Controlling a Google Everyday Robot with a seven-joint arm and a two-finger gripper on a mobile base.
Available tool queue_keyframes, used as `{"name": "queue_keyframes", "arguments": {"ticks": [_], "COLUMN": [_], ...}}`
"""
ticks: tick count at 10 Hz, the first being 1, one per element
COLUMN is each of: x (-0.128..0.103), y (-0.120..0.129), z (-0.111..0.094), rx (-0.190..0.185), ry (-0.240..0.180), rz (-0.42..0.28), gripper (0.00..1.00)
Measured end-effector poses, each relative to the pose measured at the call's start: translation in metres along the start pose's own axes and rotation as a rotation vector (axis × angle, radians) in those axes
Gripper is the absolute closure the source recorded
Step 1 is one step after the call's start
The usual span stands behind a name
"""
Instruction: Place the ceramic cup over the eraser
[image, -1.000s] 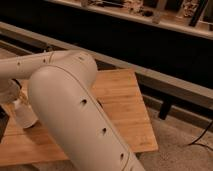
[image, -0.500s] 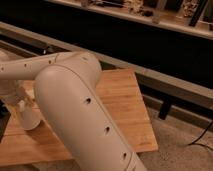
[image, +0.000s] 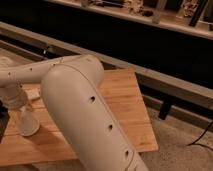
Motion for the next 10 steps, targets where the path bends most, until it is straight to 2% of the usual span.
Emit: {"name": "queue_keyframes", "arguments": {"ticks": [1, 3, 9, 10], "x": [-0.0001, 0.0005, 0.001, 0.001], "y": [0.0003, 0.0002, 0.0002, 0.0004], "z": [0.0001, 0.0005, 0.0012, 0.0013], "rx": [0.0, 0.0, -0.001, -0.001], "ry": [0.0, 0.002, 0.004, 0.004], "rz": [-0.001, -0.001, -0.001, -0.001], "gripper": [1.0, 0.88, 0.26, 0.21]}}
